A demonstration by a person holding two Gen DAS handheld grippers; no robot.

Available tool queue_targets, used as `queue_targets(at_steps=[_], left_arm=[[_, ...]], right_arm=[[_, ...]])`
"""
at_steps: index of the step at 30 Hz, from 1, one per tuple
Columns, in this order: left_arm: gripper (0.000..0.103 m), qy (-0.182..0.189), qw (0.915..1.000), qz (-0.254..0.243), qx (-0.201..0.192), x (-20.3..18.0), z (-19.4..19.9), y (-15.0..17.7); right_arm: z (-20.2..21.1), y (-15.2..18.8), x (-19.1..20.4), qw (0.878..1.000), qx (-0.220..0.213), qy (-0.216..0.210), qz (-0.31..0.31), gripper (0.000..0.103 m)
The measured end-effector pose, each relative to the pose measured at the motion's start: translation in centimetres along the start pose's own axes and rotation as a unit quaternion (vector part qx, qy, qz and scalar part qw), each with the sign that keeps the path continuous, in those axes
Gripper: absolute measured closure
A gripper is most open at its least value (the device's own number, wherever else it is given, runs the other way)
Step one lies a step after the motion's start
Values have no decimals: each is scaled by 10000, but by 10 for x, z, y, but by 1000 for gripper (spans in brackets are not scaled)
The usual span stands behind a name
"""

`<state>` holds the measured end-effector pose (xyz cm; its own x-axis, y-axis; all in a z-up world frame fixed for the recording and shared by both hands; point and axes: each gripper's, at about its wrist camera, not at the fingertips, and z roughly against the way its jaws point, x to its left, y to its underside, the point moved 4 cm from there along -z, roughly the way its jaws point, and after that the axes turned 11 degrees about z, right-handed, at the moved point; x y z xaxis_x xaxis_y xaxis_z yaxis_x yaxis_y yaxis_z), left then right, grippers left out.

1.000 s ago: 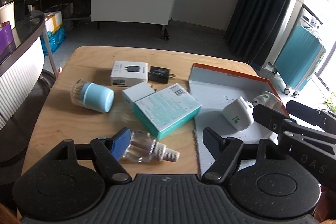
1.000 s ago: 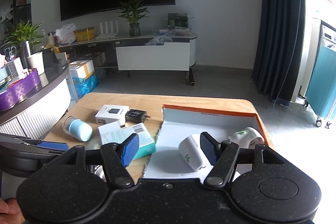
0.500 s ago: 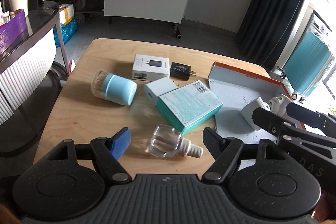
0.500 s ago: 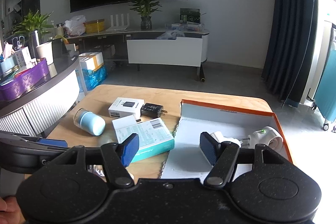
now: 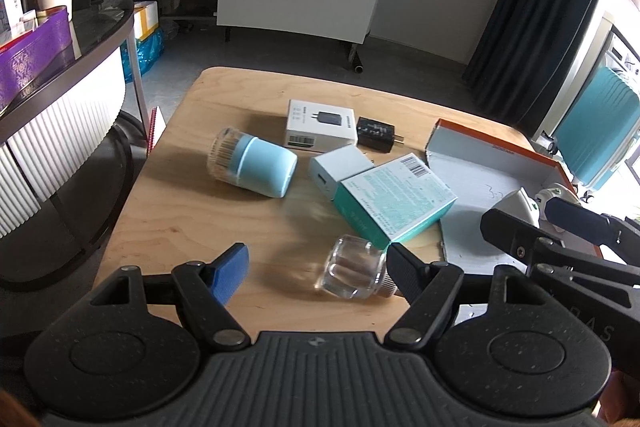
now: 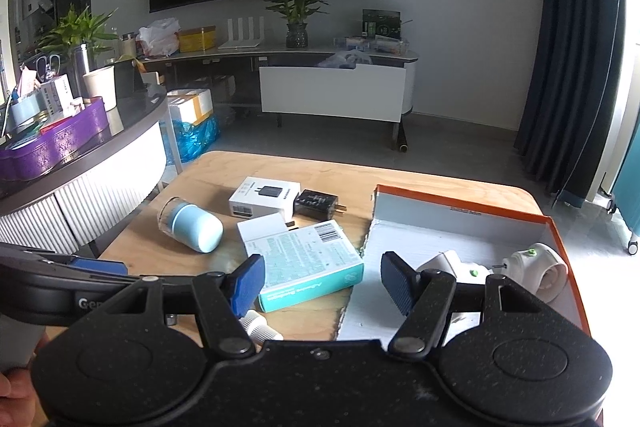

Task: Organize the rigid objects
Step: 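Grasp the blue toothpick holder with the left tool while the right tool grasps the clear bottle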

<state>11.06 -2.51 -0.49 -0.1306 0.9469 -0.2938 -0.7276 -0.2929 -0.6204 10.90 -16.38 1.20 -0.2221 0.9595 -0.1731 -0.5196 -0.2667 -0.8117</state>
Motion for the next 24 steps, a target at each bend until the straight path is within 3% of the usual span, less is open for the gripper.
queue_targets(at_steps=[14, 24], left_arm=[[19, -166, 9998, 84, 75, 29, -14, -2], [1, -299, 9984, -451, -151, 45, -52, -27]], right_arm=[[-18, 10, 18, 9991, 285, -318, 31, 25], [-28, 27, 38, 9975, 538, -448, -68, 24]])
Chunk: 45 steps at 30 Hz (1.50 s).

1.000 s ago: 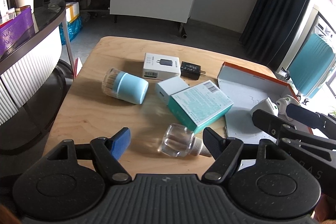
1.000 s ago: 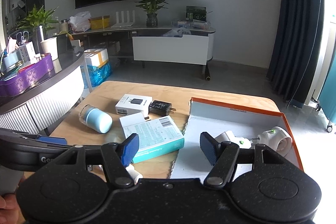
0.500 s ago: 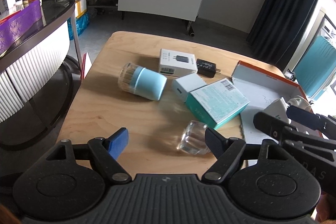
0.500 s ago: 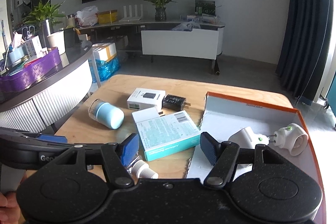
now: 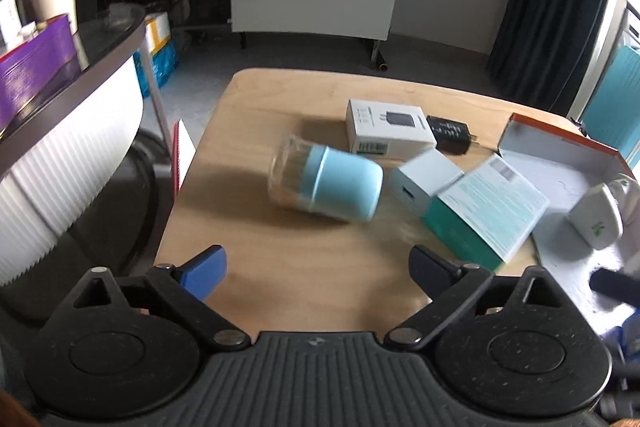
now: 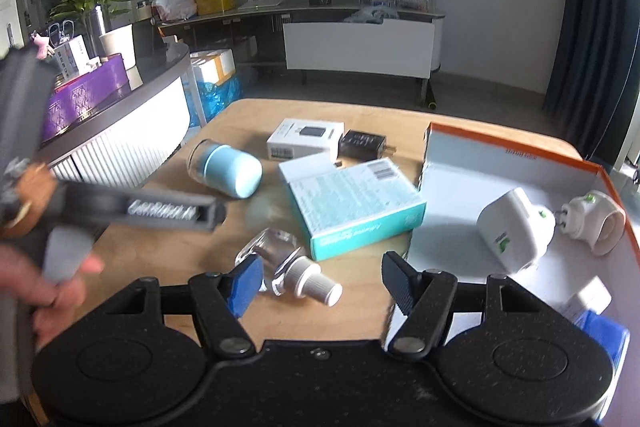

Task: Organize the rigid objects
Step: 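Grasp the blue toothpick holder with the left tool while the right tool grasps the clear bottle, then carry the toothpick holder with the left tool while the right tool carries the bottle over the box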

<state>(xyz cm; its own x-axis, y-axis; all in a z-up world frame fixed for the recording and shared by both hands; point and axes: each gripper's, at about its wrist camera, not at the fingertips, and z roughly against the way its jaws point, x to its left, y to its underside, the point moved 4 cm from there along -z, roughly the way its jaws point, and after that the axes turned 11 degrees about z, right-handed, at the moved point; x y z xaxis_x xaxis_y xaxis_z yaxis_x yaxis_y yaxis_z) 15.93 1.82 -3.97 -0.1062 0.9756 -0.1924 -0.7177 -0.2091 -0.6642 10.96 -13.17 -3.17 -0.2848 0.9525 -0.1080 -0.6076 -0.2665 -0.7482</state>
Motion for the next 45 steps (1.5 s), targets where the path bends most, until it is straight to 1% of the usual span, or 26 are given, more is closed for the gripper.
queue_targets(at_steps=[3, 6, 9, 11, 14, 16, 17, 20, 21, 22, 24, 26, 27, 28, 29, 31, 35, 39, 45], left_arm=[[0, -11, 9999, -165, -44, -2, -14, -7], [0, -65, 9996, -259, -5, -5, -27, -13], [0, -68, 9995, -288, -54, -5, -36, -18], [0, -101, 9996, -249, -36, -4, -43, -20], [0, -55, 9997, -222, 6, -1, -51, -23], [0, 31, 9997, -229, -48, 1, -53, -24], [6, 68, 9996, -262, -100, 1, -54, -25], [24, 229, 9990, -319, -189, -1, -53, -26], [24, 239, 9989, -350, -183, -1, -52, -26], [24, 274, 9987, -380, -188, -1, -52, -25], [25, 314, 9985, -421, -180, 0, -48, -22], [25, 269, 9987, -417, -144, 2, -44, -19], [25, 263, 9987, -417, -120, 3, -41, -18], [25, 246, 9988, -405, -114, 5, -37, -17], [25, 214, 9989, -395, -133, 7, -32, -15], [25, 201, 9988, -405, -188, 11, -23, -12], [25, 217, 9994, -116, -230, 24, -3, -4], [25, 290, 9992, -27, -270, 28, 15, 5], [25, 339, 9986, 152, -383, 30, 39, 16]], right_arm=[[-2, 2, 6, 10000, 55, -2, -41, 24], [-6, 2, 11, 9998, 144, 13, -101, 24], [-9, 0, 15, 9997, 140, 73, -194, 19], [-14, -1, 16, 9991, 160, 117, -373, 14], [-21, -1, 17, 9973, 191, 78, -708, 12], [-28, -2, 22, 9964, 233, 76, -810, 11], [-31, -2, 25, 9962, 240, 120, -823, 11], [-38, -2, 31, 9953, 252, 477, -801, 10], [-42, -2, 32, 9942, 283, 569, -865, 10], [-44, -2, 32, 9934, 280, 648, -904, 6], [-48, -2, 33, 9924, 298, 740, -935, 3], [-54, -1, 34, 9927, 369, 740, -881, 3], [-57, 0, 34, 9928, 399, 715, -880, 3], [-60, 2, 35, 9928, 447, 674, -888, 7], [-62, 4, 36, 9929, 465, 668, -869, 7], [-62, 6, 37, 9939, 362, 659, -806, 7], [-57, 10, 35, 9939, 265, 699, -808, 8], [-45, 9, 34, 9946, 115, 675, -773, 8], [-20, 5, 38, 9963, -130, 717, -459, 8]])
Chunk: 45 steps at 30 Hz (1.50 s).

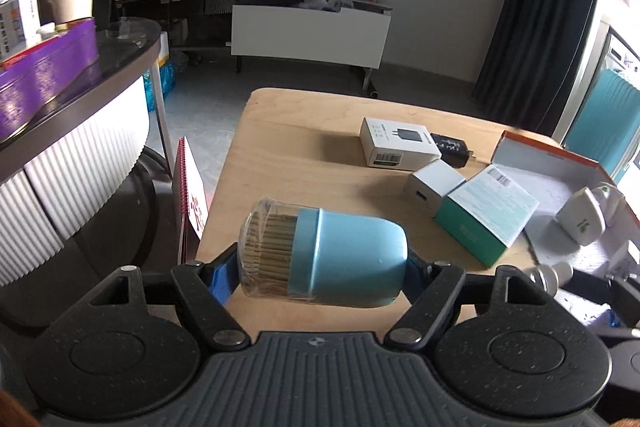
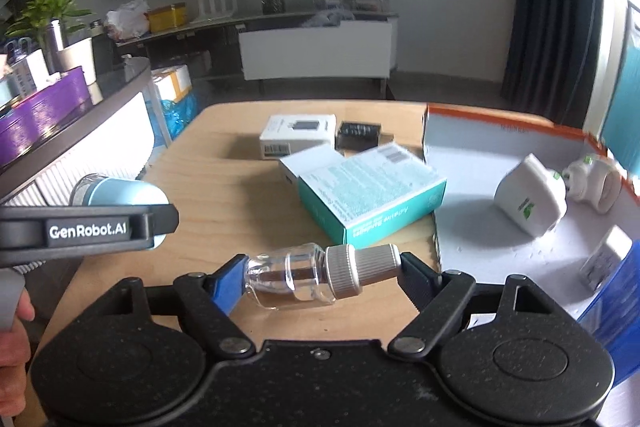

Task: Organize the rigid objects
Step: 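Carry the toothpick holder with the left tool while the right tool carries the bottle over the box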

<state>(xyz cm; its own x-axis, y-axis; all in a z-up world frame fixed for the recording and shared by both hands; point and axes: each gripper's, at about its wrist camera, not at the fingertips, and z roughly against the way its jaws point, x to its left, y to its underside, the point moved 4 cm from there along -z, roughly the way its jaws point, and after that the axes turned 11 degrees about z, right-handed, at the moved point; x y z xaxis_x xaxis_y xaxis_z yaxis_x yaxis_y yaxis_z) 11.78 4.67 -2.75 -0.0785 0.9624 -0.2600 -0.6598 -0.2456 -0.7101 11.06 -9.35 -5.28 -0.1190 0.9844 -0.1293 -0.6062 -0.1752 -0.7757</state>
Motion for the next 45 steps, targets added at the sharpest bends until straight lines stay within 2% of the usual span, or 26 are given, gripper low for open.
queue_targets(at_steps=[4, 6, 11, 27, 45], left_arm=[[25, 119, 9997, 189, 47, -3, 11, 8], [25, 148, 9997, 205, 10, -5, 16, 9], [25, 194, 9996, 172, -82, -14, 27, 11], [25, 320, 9992, -62, -231, -53, 50, 25], [25, 611, 9977, -231, -164, -92, 60, 26]], right_arm=[[16, -3, -3, 9998, -158, -18, 73, 8], [25, -2, -3, 9993, -258, 38, 263, 8], [42, -1, -12, 9989, -355, 21, 290, 8], [78, 5, -54, 9983, -561, 132, 14, 8], [105, 1, -94, 9974, -597, 328, -235, 8]])
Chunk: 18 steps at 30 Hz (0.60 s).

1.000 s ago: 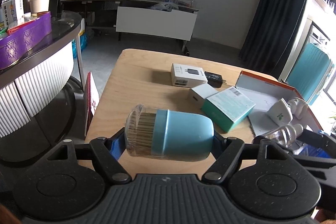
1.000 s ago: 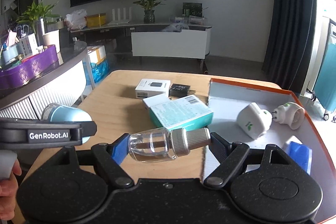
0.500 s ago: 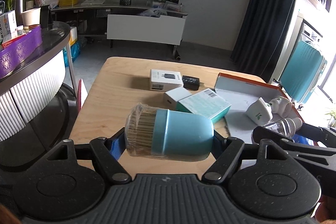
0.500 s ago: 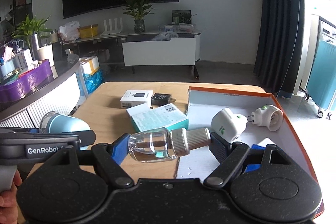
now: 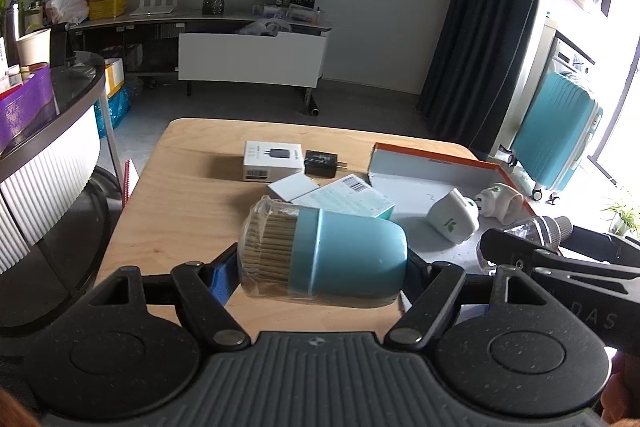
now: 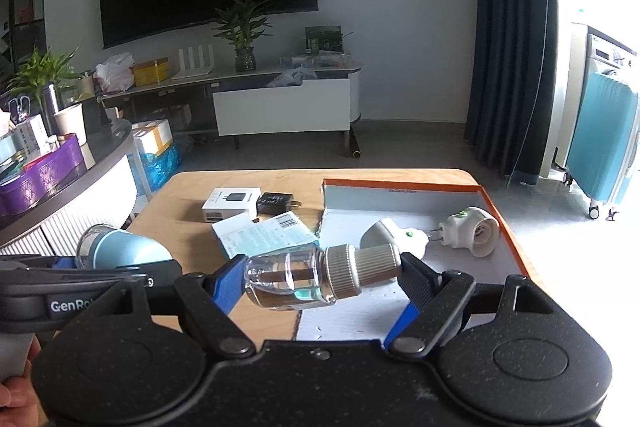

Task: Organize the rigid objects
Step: 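Carry the toothpick holder with the left tool while the right tool carries the bottle over the box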

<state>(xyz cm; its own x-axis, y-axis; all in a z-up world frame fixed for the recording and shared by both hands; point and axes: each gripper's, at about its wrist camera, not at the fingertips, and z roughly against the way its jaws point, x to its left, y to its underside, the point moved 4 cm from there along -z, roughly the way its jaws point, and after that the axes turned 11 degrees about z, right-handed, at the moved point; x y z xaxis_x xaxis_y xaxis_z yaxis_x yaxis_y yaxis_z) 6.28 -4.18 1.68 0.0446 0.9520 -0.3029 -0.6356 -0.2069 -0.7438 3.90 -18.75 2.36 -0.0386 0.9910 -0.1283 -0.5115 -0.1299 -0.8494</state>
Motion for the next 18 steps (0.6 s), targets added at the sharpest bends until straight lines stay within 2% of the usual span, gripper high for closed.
queue_targets(at_steps=[18], left_arm=[[25, 231, 9995, -215, 24, -33, -4, -1]], right_arm=[[11, 0, -35, 9993, -77, 271, -245, 8]])
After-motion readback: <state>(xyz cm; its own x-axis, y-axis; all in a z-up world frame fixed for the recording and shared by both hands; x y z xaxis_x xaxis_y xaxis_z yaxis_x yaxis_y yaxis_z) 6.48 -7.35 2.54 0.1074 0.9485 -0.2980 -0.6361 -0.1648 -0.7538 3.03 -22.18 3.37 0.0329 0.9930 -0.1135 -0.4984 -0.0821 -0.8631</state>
